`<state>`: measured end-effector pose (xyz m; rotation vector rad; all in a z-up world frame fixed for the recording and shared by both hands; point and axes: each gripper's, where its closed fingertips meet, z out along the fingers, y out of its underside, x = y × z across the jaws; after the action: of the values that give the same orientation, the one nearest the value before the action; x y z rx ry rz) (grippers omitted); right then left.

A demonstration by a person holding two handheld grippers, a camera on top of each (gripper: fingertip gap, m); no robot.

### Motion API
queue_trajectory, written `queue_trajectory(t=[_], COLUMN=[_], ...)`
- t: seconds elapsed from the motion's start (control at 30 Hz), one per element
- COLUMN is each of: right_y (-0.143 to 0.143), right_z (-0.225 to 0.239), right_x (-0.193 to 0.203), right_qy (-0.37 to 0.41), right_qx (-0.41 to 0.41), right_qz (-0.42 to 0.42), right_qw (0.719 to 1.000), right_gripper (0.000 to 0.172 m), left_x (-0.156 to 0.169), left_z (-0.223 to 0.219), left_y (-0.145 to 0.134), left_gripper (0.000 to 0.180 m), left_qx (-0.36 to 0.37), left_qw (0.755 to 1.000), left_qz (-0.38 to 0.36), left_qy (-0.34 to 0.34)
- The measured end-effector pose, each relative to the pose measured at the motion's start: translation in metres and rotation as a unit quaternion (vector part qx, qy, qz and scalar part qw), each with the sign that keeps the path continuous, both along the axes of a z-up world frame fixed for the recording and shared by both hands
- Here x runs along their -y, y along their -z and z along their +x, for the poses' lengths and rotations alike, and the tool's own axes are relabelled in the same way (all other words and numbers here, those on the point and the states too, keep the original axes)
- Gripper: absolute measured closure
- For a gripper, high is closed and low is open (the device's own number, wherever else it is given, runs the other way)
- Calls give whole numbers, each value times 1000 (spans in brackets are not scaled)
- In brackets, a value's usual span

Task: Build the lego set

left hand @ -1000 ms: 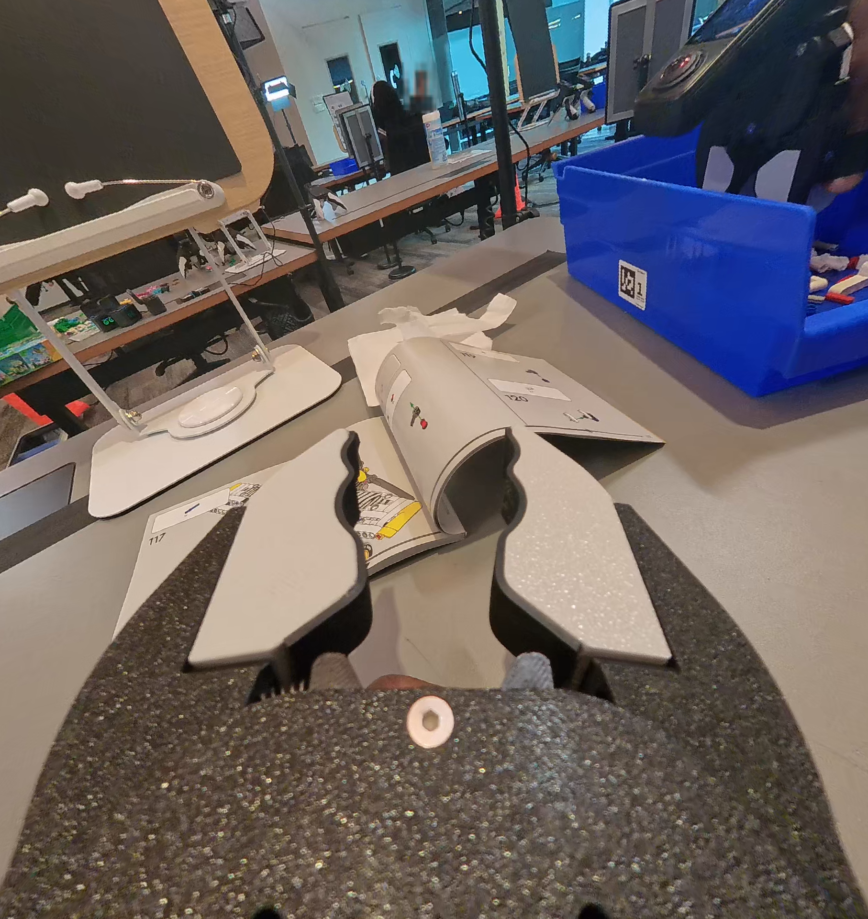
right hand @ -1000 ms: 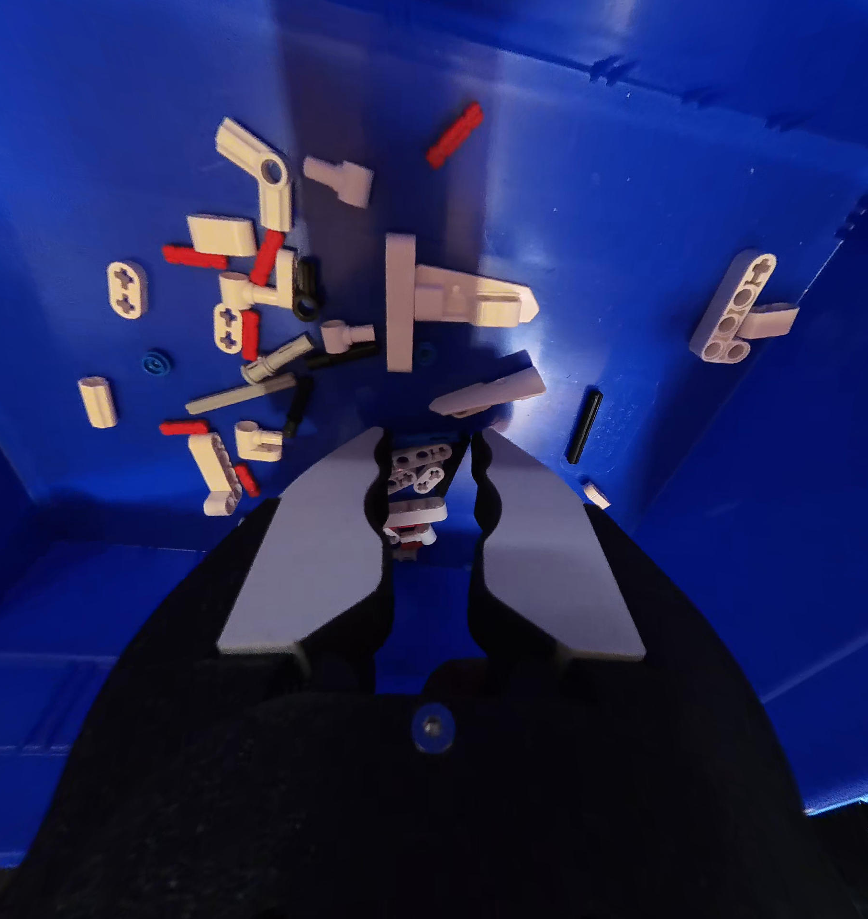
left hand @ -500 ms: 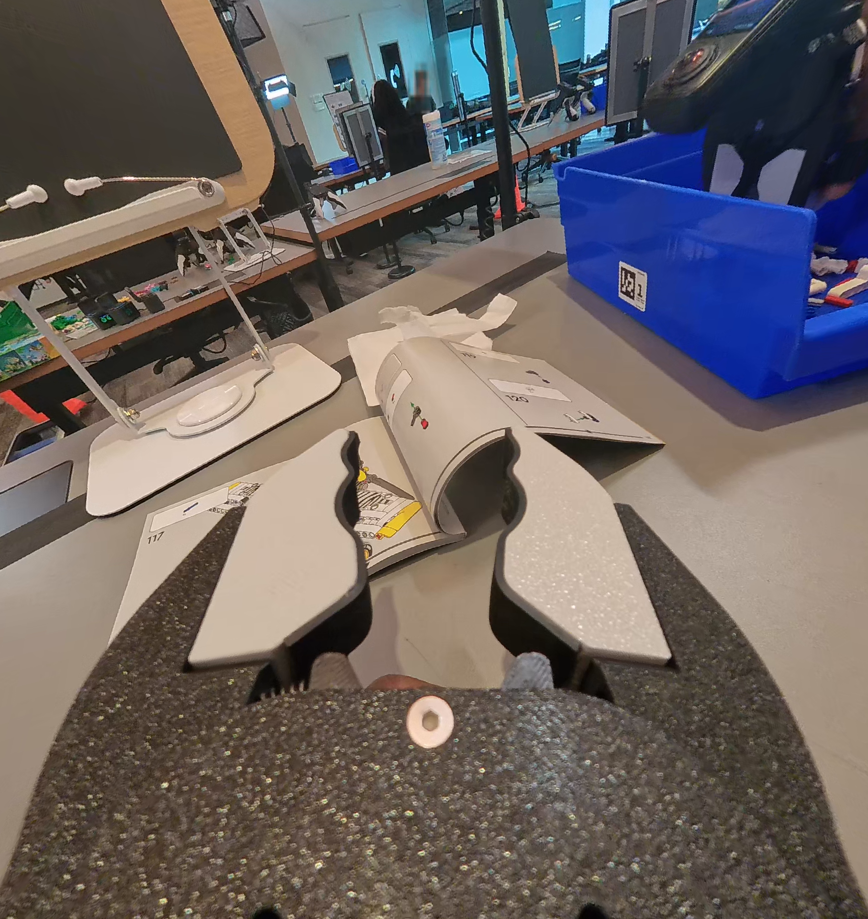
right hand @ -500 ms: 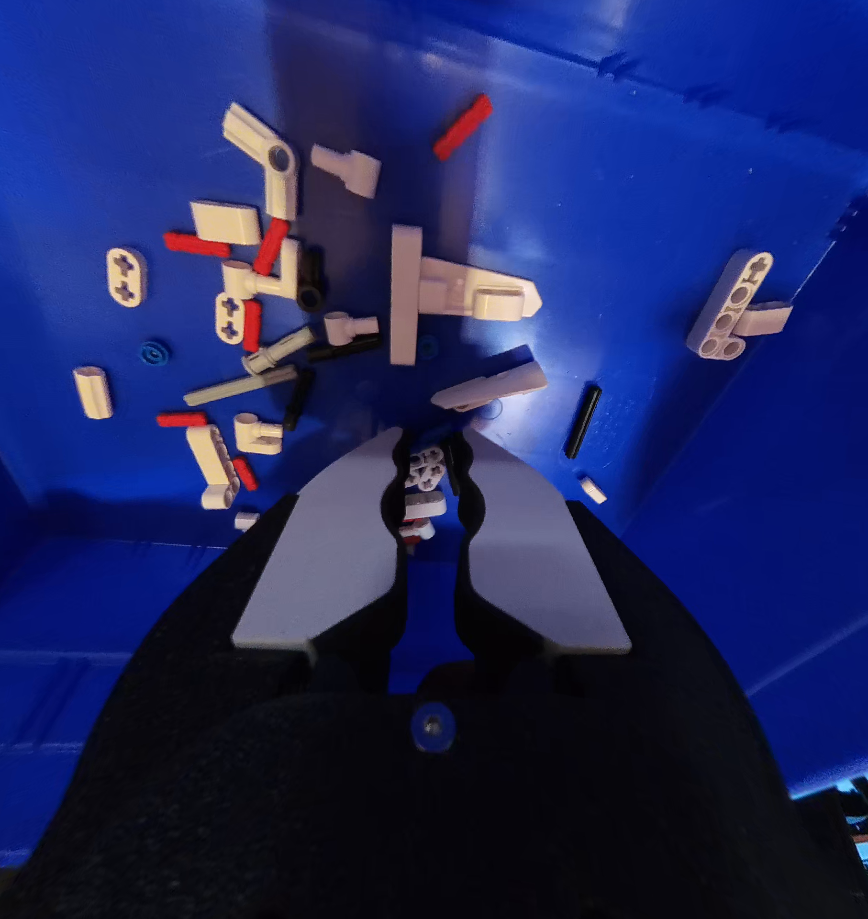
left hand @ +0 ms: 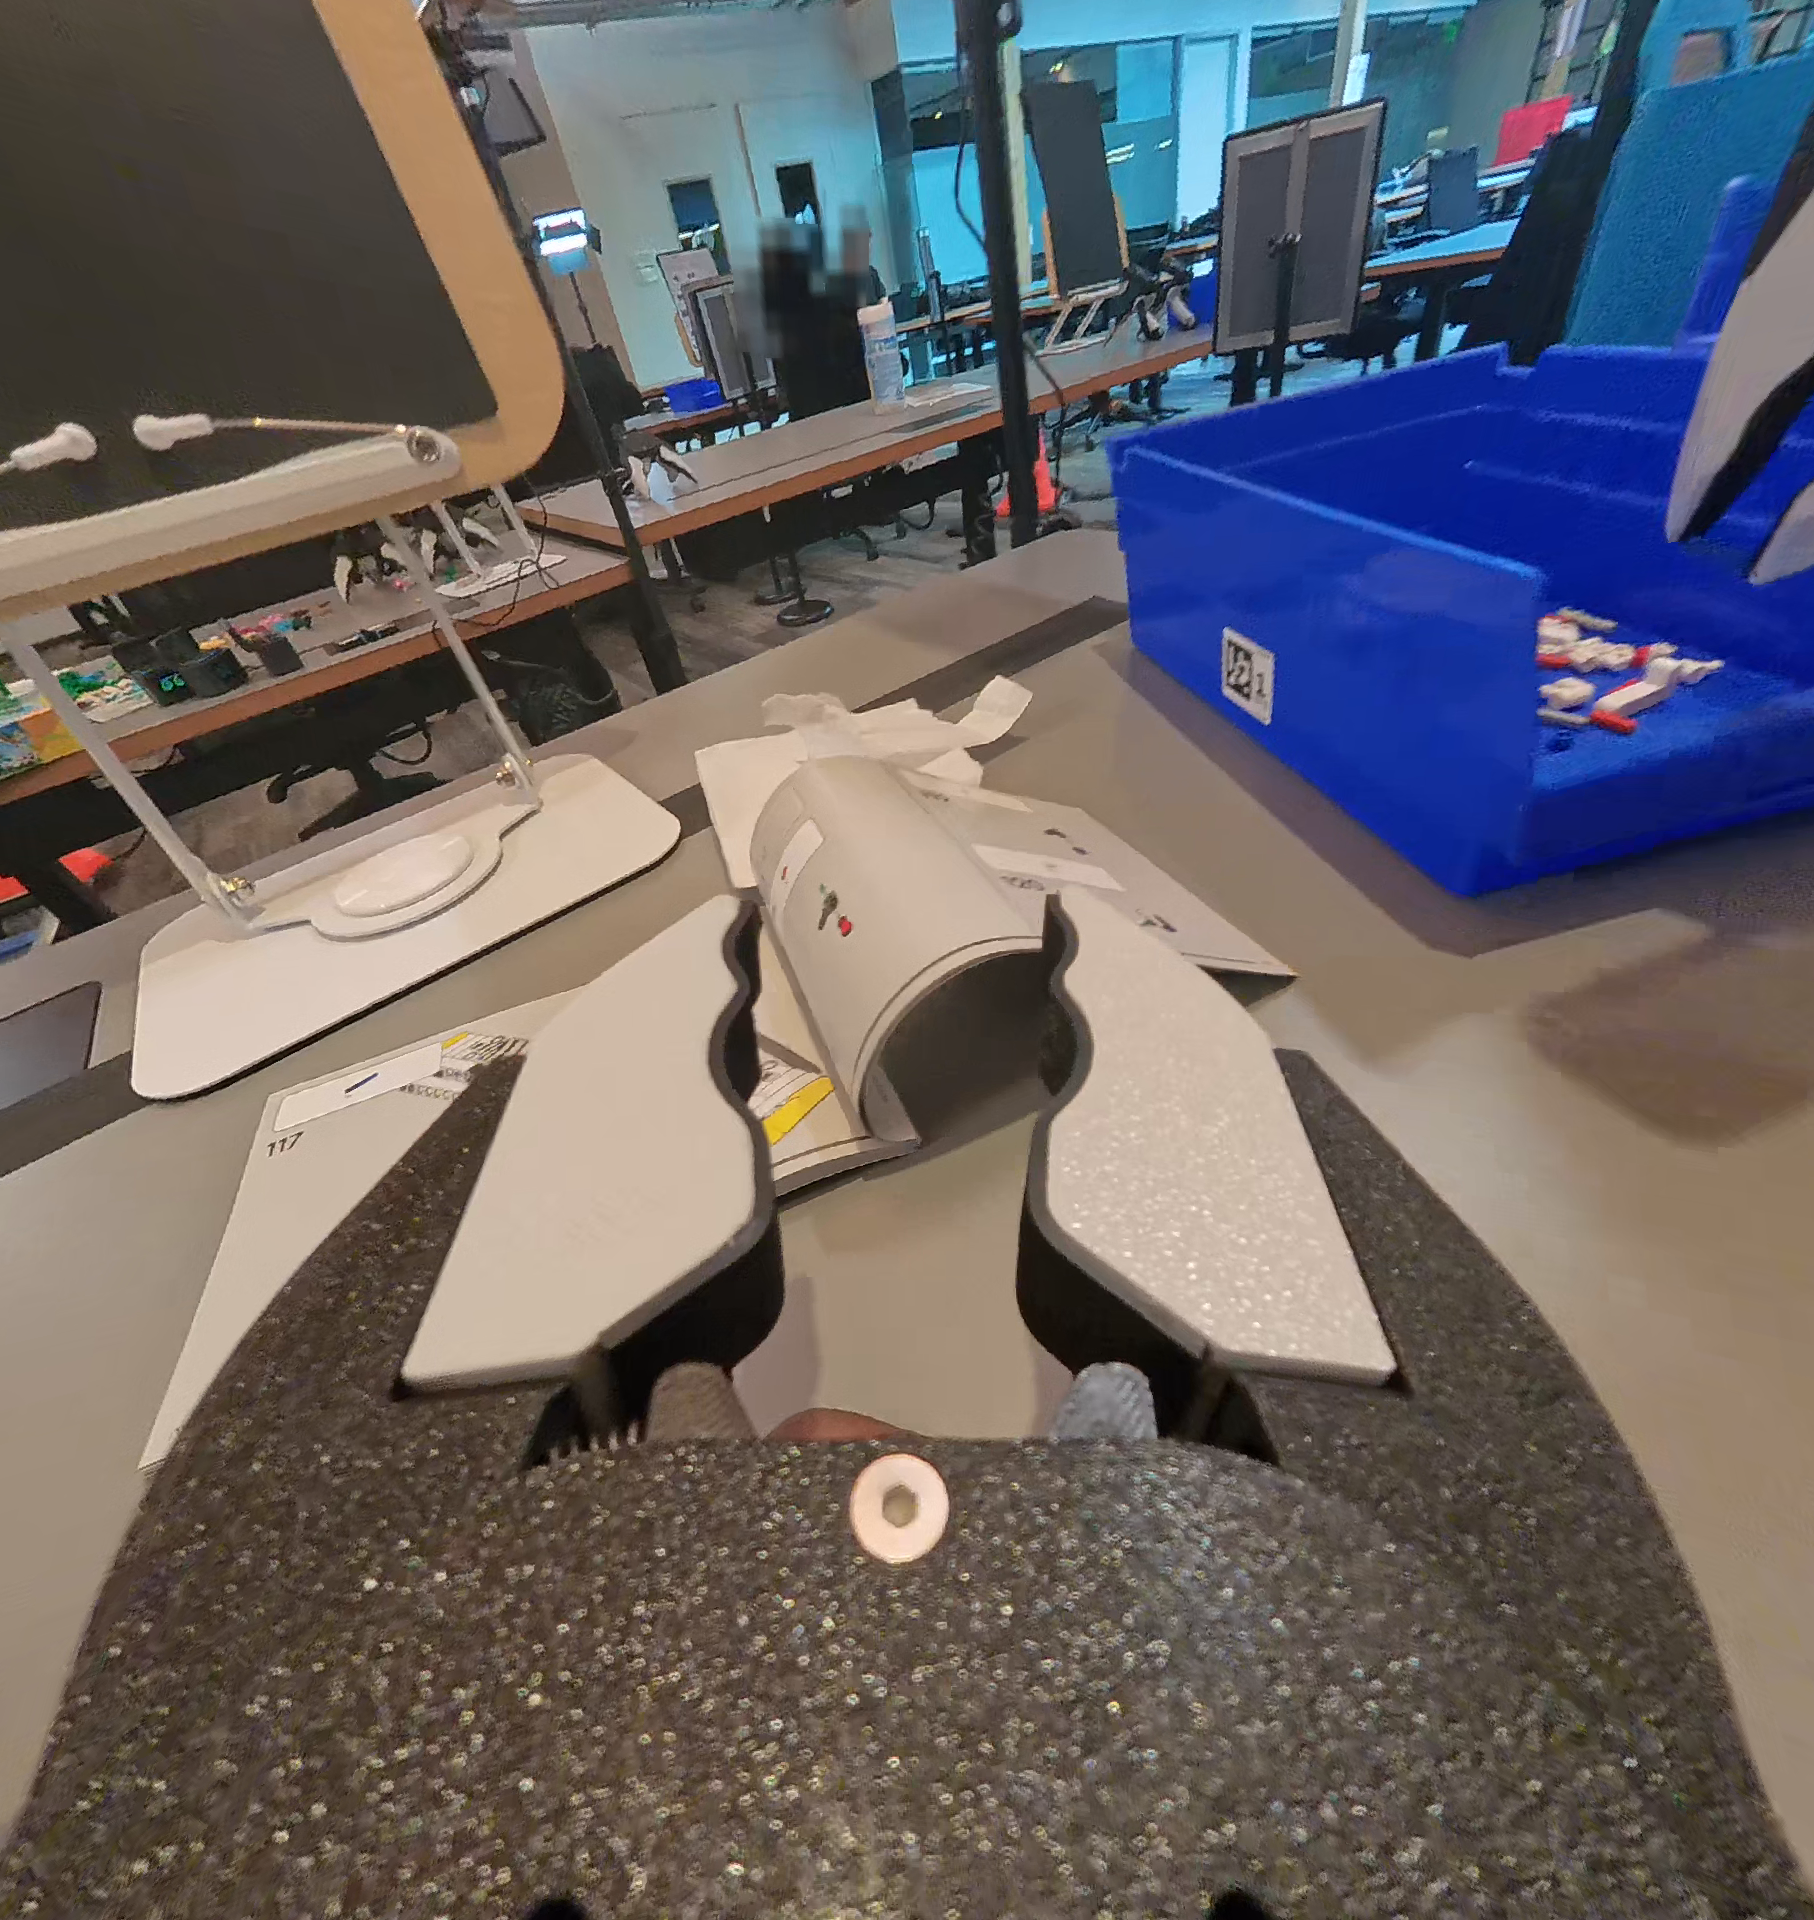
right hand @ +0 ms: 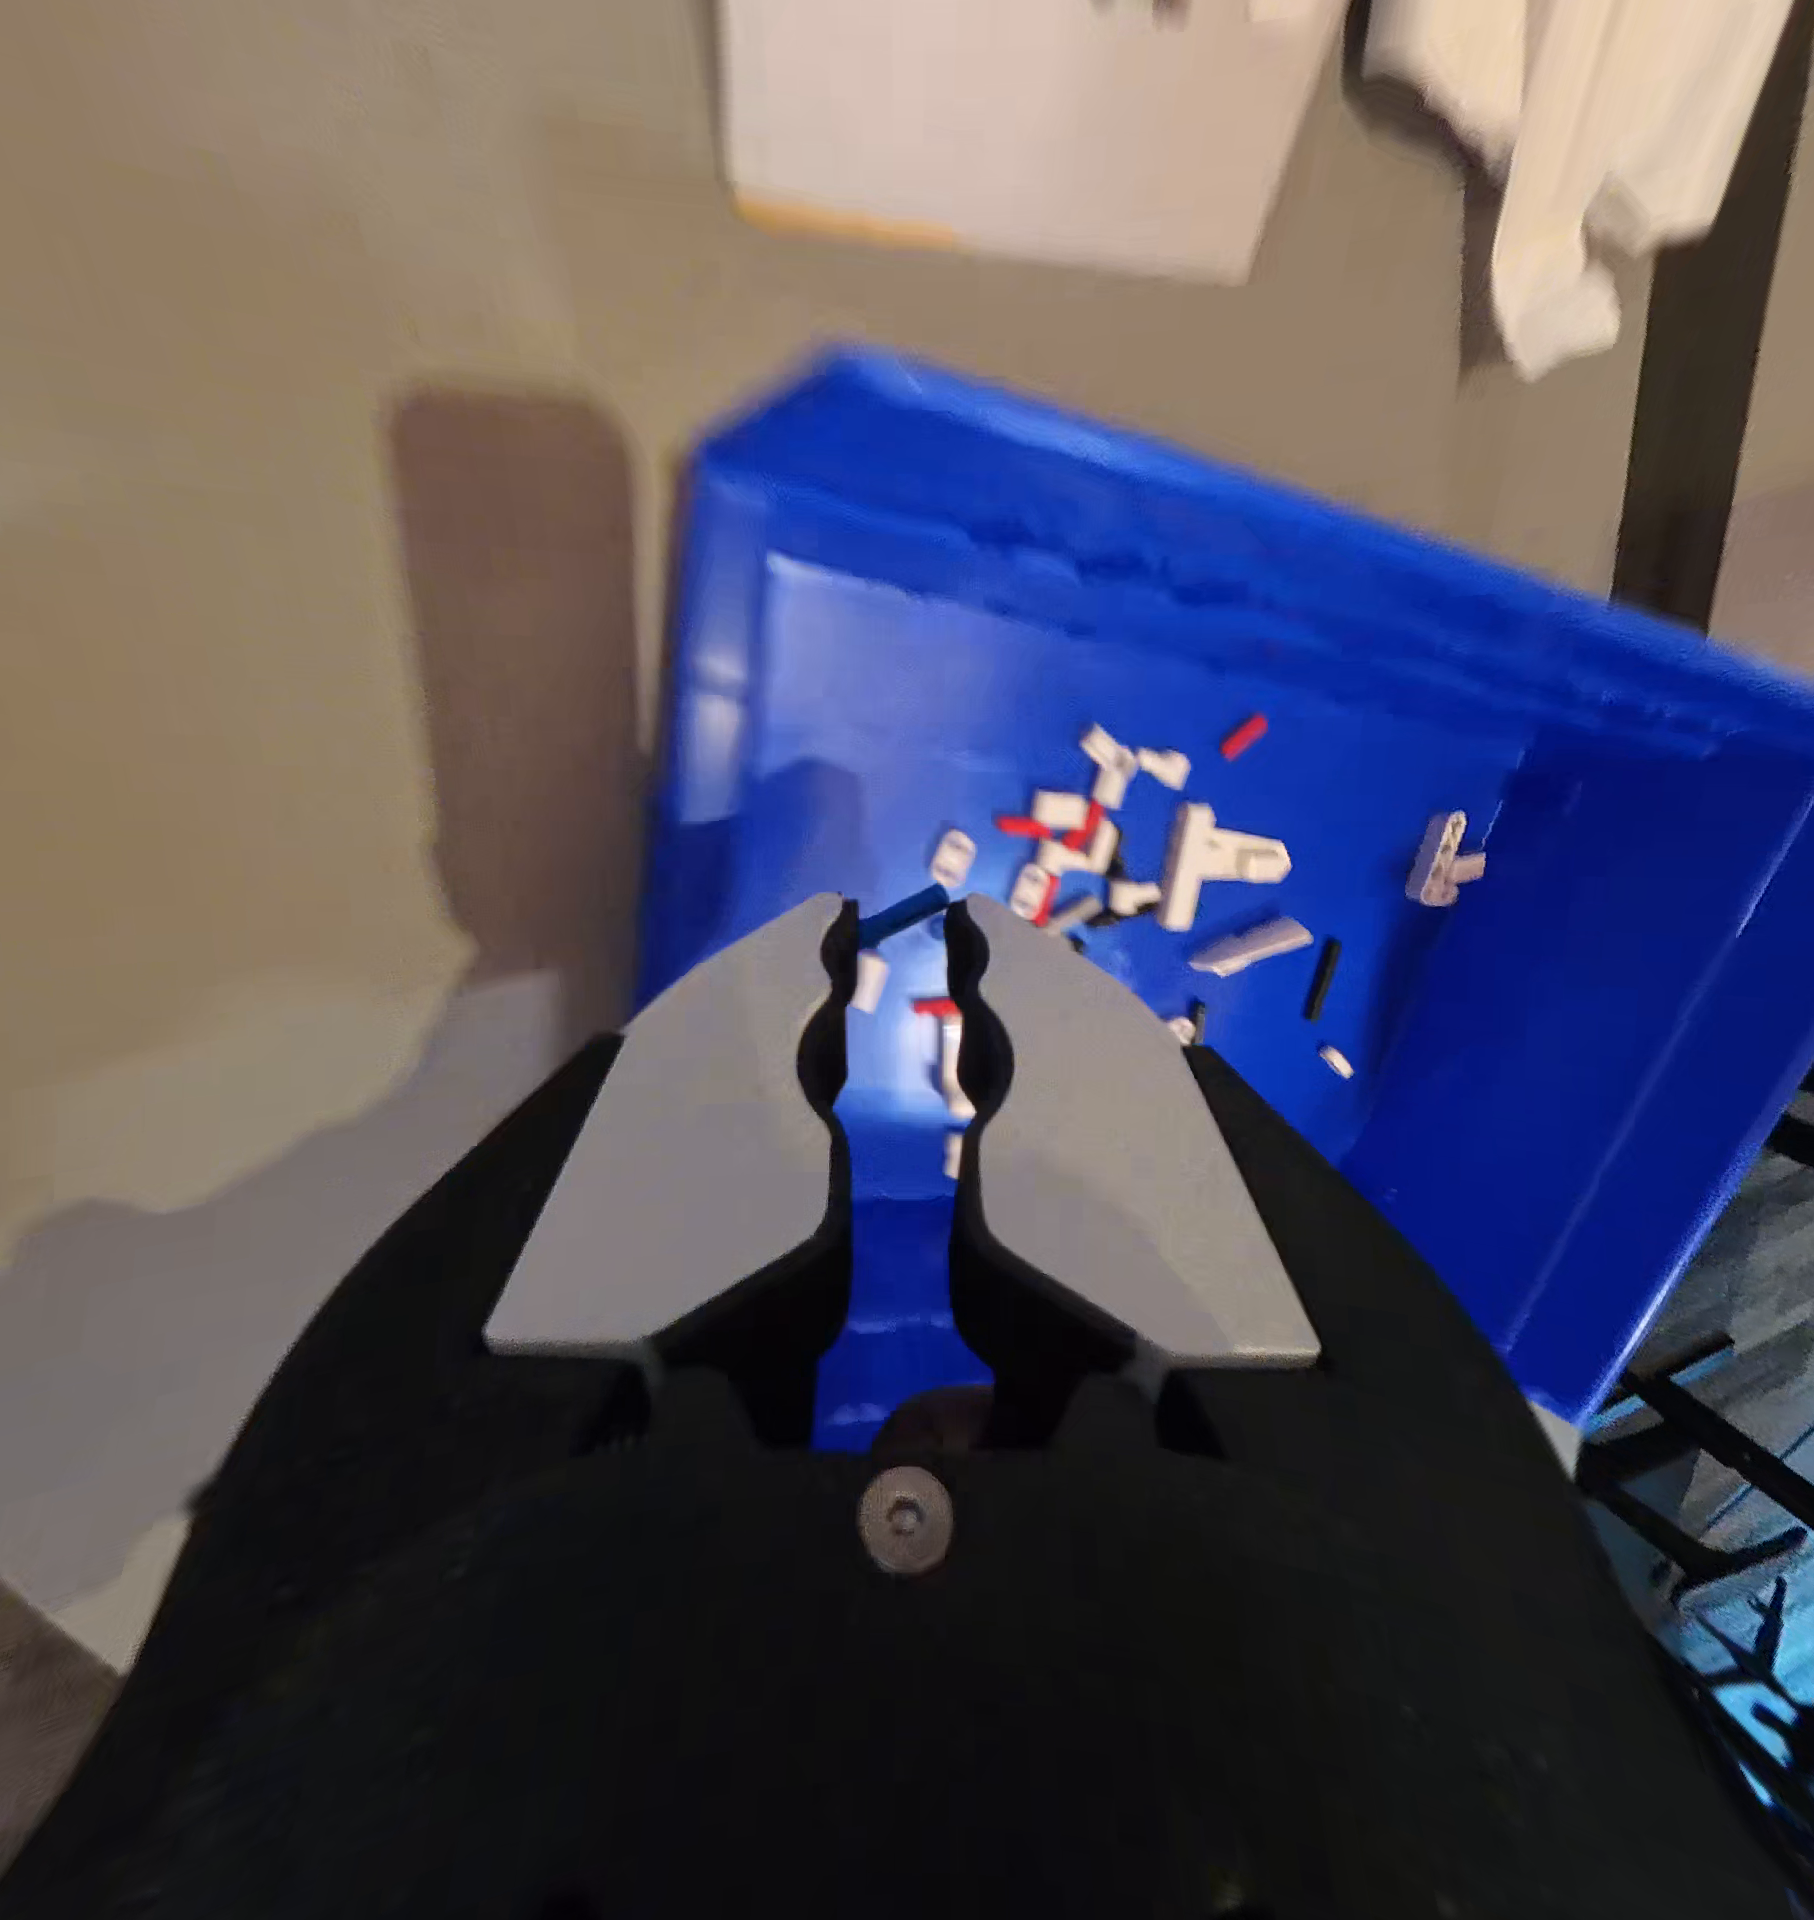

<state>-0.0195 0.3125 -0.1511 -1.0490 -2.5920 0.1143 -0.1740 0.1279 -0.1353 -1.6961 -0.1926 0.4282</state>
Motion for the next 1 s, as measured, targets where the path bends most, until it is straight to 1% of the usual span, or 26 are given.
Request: queue_trajectory(t=[0.1, 0.17, 0.23, 0.3, 0.37, 0.43, 0.53, 0.57, 0.67, 0.83, 1.0], right_y=[-9, -6, 7, 28, 48, 65, 81, 83, 83, 83, 83], right_z=[3, 1, 1, 2, 1, -1, -8, -12, -24, -44, -51], right_x=[68, 117, 161, 195, 221, 245, 271, 278, 298, 315, 318], right_qy=[-9, -13, -16, -23, -26, -29, -39, -40, -48, -51, -42], right_qx=[-54, -84, -93, -87, -75, -61, -43, -42, -35, -38, -48], right_qz=[-39, -84, -123, -136, -143, -163, -179, -184, -202, -207, -214], right_qw=[998, 993, 988, 987, 986, 984, 982, 981, 978, 976, 975], right_gripper=[155, 156, 156, 156, 156, 156, 156, 166, 167, 167, 167], left_x=[2, 6, 15, 31, 55, 80, 115, 125, 149, 172, 186], left_z=[22, 43, 66, 87, 100, 107, 115, 116, 118, 115, 110], left_y=[-9, -15, -17, -17, -15, -12, -10, -9, -7, -12, -18], left_gripper=[128, 128, 128, 127, 127, 128, 129, 129, 129, 129, 129], left_qx=[-2, 0, 3, 11, 28, 61, 98, 107, 130, 135, 146], left_qw=[1000, 999, 998, 996, 996, 995, 992, 991, 987, 983, 977], left_qz=[10, 15, 12, 2, 12, 31, 56, 63, 84, 122, 152], left_qy=[24, 45, 68, 86, 82, 72, 58, 54, 44, 37, 35])
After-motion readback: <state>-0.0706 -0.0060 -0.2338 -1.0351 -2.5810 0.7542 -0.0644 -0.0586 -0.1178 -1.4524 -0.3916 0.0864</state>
